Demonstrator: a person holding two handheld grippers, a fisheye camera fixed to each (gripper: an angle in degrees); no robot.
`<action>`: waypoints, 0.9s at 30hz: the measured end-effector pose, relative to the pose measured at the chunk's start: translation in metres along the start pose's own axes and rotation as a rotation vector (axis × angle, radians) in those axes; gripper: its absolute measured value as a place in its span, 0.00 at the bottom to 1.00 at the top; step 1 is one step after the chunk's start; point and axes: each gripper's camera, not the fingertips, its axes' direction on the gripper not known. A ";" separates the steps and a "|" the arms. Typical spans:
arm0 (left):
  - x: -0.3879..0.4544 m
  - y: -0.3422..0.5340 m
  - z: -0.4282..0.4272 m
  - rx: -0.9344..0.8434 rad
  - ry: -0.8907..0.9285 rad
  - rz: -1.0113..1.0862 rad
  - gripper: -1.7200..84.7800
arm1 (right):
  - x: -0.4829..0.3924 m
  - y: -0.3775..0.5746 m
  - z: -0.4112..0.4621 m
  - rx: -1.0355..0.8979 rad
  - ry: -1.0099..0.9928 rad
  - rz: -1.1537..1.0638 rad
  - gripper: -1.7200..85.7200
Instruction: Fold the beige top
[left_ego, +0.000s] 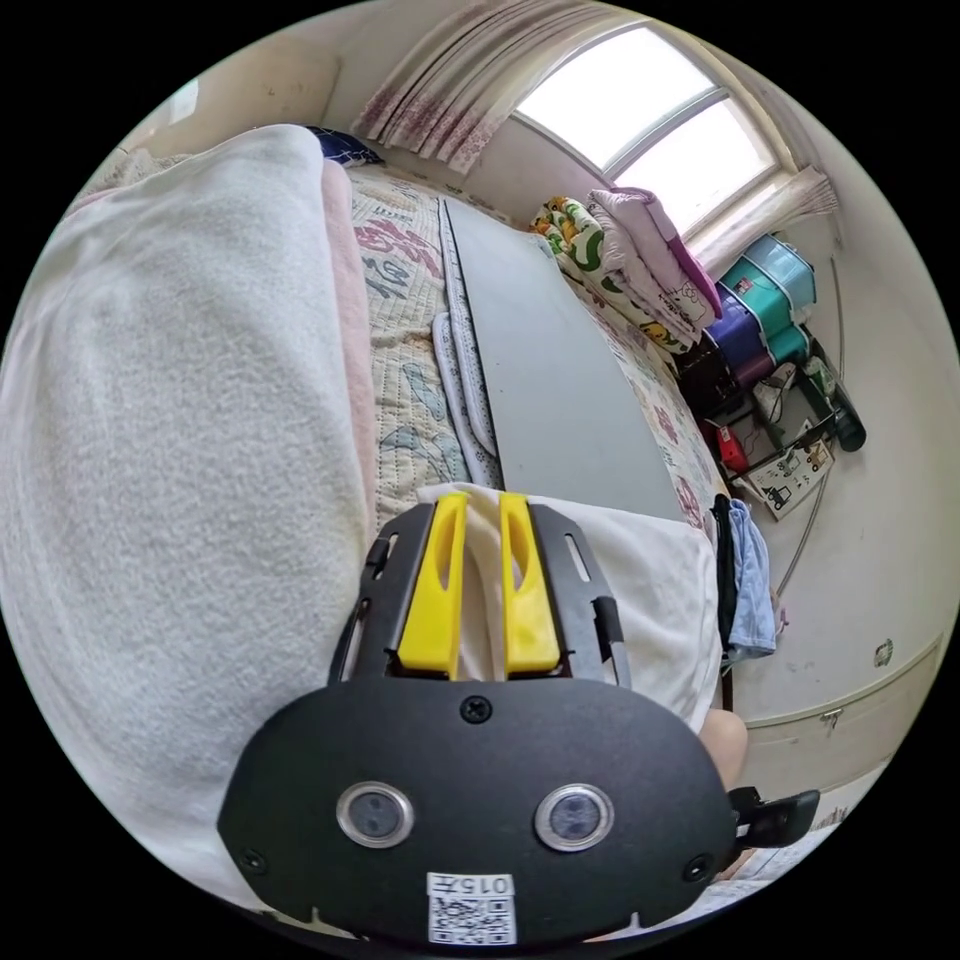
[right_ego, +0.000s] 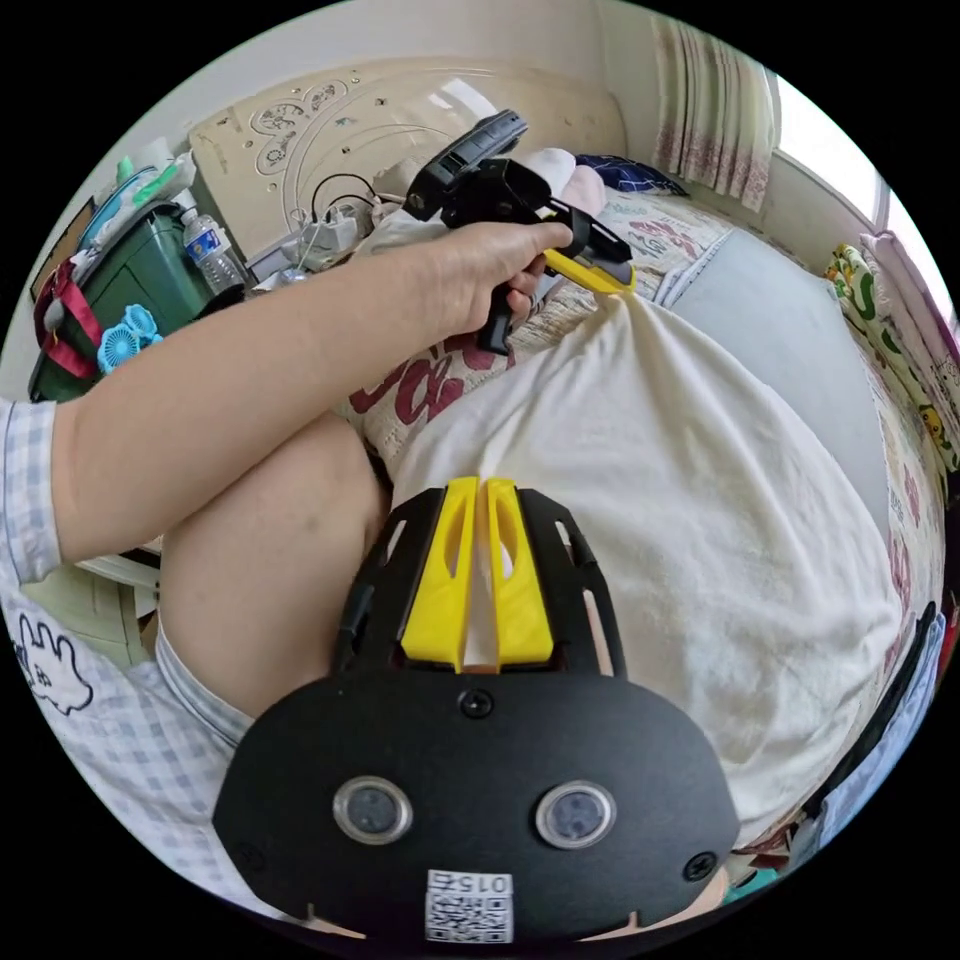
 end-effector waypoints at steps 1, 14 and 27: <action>0.000 0.000 0.000 0.001 -0.001 -0.001 0.08 | -0.002 0.006 -0.002 0.007 -0.003 -0.002 0.04; 0.010 -0.008 -0.011 -0.061 -0.076 0.067 0.06 | -0.024 0.085 0.034 -0.006 0.048 0.076 0.03; 0.005 -0.025 -0.015 -0.163 -0.090 0.091 0.08 | -0.030 0.115 0.032 -0.017 0.075 0.078 0.03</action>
